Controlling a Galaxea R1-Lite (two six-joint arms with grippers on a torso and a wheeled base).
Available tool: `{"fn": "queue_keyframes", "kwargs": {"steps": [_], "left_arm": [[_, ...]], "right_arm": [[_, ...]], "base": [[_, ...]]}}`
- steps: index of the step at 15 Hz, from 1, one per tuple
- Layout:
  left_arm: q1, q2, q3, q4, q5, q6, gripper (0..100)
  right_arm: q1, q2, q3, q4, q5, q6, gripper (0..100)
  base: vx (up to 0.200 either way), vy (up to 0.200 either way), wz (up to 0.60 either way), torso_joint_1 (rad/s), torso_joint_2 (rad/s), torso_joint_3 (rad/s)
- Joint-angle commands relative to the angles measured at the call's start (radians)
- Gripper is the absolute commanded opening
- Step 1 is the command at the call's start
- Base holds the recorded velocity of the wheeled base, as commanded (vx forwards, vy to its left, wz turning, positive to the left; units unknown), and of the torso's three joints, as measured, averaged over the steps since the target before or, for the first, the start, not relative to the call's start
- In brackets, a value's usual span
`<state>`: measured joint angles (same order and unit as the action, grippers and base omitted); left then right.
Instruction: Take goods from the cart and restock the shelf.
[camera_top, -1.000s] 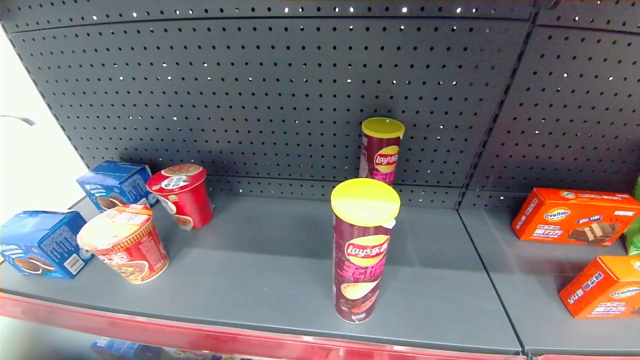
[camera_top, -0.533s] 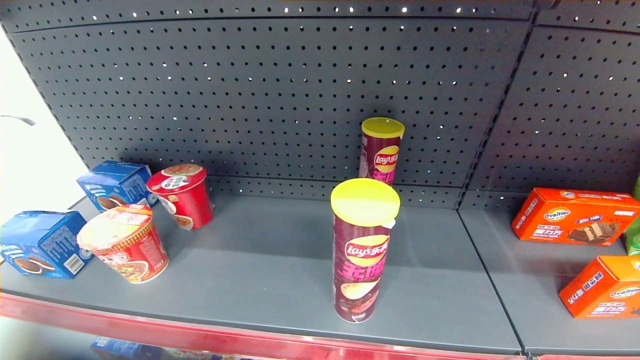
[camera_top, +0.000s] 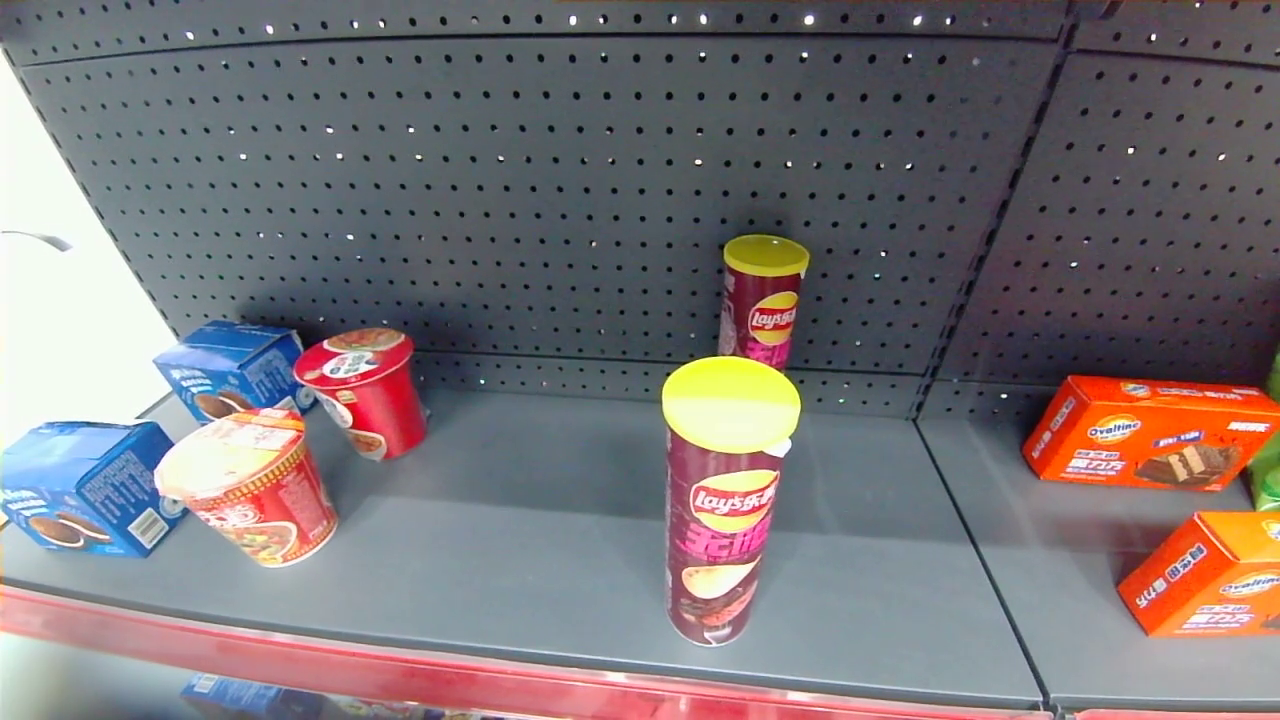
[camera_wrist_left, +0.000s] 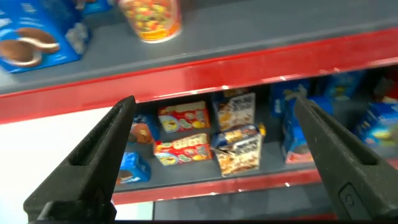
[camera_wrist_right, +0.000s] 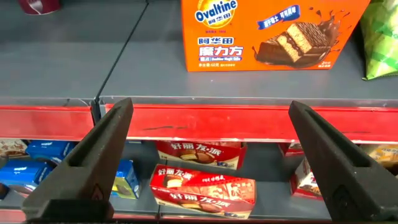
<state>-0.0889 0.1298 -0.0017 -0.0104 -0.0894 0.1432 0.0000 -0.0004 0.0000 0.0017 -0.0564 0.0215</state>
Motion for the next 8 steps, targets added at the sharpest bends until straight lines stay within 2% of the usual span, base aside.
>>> {"fn": "queue_keyframes", "kwargs": {"steps": [1, 2, 4, 5, 6, 7, 8], "left_arm": [[-0.049, 0.047, 0.002, -0.005, -0.003, 0.003, 100], [-0.080, 0.045, 0.002, -0.010, -0.004, 0.004, 100], [-0.089, 0.039, 0.002, -0.010, -0.003, 0.004, 100], [-0.101, 0.045, -0.083, -0.106, 0.013, -0.080, 100], [-0.152, 0.129, -0.196, -0.184, 0.034, -0.178, 100], [-0.219, 0.235, -0.221, -0.169, 0.065, -0.160, 100], [-0.259, 0.278, -0.250, -0.171, 0.043, -0.093, 100]], "right_arm": [[0.000, 0.002, 0.000, 0.000, 0.000, 0.000, 100], [0.000, 0.002, 0.000, 0.000, 0.001, 0.000, 100], [0.000, 0.002, 0.000, 0.000, 0.001, 0.000, 100], [0.000, 0.002, 0.000, 0.000, 0.000, 0.000, 100], [0.000, 0.002, 0.000, 0.001, 0.001, 0.000, 100], [0.000, 0.002, 0.000, 0.000, 0.000, 0.000, 100], [0.000, 0.002, 0.000, 0.000, 0.001, 0.000, 100]], "base": [[0.000, 0.000, 0.00, 0.000, 0.00, 0.000], [0.000, 0.000, 0.00, 0.000, 0.00, 0.000], [0.000, 0.000, 0.00, 0.000, 0.00, 0.000], [0.000, 0.000, 0.00, 0.000, 0.00, 0.000], [0.000, 0.000, 0.00, 0.000, 0.00, 0.000], [0.000, 0.000, 0.00, 0.000, 0.00, 0.000], [0.000, 0.000, 0.00, 0.000, 0.00, 0.000]]}}
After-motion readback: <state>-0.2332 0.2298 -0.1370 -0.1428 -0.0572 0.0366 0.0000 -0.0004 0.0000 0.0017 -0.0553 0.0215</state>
